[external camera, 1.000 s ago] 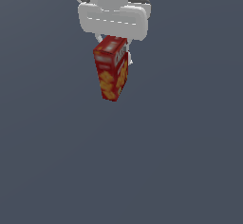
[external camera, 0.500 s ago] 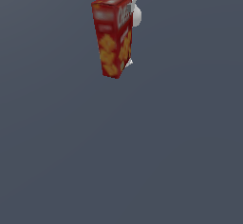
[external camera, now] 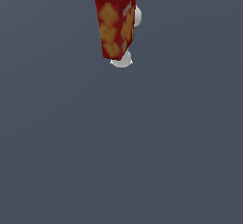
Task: Pick up the object and move it to a goal position.
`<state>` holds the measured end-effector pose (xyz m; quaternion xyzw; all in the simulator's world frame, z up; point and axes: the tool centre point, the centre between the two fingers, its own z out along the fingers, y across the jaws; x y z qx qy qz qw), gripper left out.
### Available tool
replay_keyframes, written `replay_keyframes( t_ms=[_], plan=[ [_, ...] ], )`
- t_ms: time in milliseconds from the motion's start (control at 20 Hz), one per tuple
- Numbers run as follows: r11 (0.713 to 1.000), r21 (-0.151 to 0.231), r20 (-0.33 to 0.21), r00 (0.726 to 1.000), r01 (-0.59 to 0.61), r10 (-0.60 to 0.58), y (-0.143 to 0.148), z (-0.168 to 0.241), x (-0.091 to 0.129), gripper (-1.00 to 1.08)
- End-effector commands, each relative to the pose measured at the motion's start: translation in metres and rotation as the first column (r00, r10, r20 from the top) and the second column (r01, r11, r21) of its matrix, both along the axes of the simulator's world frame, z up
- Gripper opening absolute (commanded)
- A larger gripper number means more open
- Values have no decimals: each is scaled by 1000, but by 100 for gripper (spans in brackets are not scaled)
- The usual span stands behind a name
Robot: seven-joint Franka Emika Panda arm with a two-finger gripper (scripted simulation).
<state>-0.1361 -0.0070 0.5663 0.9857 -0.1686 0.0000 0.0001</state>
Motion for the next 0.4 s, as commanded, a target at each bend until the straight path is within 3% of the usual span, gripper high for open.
replay_keyframes(
  t_ms=[0, 350],
  plan=[
    [1000, 0, 0, 1000, 0, 0, 1, 9, -2, -100],
    [1000, 0, 0, 1000, 0, 0, 2, 18, -2, -100]
  ],
)
